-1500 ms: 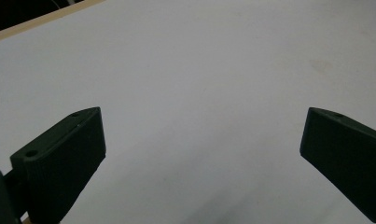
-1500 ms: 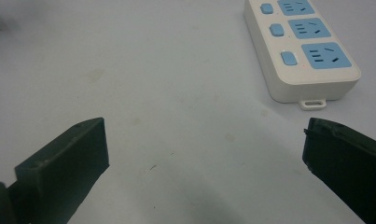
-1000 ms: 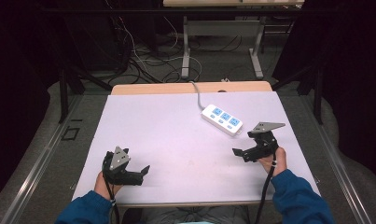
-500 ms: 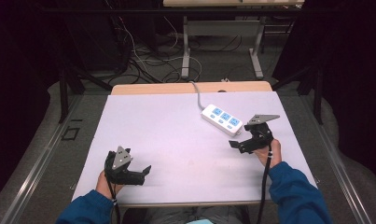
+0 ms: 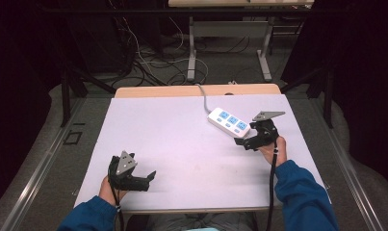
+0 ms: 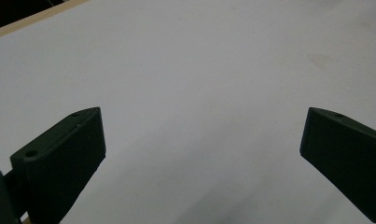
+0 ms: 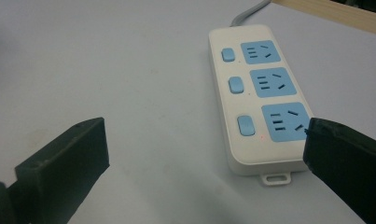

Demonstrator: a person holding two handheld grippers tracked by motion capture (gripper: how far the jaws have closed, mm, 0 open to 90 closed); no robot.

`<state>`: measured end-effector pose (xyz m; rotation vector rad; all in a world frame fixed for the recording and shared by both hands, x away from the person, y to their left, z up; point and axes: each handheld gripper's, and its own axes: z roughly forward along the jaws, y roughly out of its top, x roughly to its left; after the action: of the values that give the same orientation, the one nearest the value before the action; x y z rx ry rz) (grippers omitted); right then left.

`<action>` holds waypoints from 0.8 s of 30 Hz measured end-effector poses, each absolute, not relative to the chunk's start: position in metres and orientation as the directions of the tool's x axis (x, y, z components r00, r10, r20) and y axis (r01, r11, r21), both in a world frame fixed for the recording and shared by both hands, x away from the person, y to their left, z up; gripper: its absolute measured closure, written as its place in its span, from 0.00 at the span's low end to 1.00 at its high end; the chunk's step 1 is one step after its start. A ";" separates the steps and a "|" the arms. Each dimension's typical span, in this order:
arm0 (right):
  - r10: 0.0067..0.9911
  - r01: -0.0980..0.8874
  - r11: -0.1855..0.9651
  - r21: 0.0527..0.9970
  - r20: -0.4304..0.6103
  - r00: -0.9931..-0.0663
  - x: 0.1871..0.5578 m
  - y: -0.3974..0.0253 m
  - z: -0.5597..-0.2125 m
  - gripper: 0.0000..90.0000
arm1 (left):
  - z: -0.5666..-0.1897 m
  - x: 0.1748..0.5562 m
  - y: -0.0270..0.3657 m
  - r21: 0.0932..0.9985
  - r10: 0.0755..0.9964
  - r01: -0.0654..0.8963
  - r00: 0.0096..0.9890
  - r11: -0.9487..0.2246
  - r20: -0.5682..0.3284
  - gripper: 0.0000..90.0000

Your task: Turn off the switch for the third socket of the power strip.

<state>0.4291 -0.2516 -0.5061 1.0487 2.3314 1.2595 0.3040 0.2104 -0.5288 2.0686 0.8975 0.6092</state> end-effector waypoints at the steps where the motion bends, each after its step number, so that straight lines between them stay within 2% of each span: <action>1: 0.716 0.462 0.353 0.814 0.083 -0.693 0.429 -0.252 -0.506 0.00 | -0.529 0.304 0.210 0.809 0.764 0.388 0.635 -0.443 0.114 0.00; 24: 0.711 0.447 0.350 0.823 0.077 -0.699 0.460 -0.240 -0.507 0.00 | -0.530 0.306 0.209 0.811 0.759 0.381 0.641 -0.445 0.115 0.00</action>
<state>0.4601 -0.2396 -0.5069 1.0299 2.3227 1.2738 0.3060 0.2087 -0.5300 2.0685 0.8860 0.6073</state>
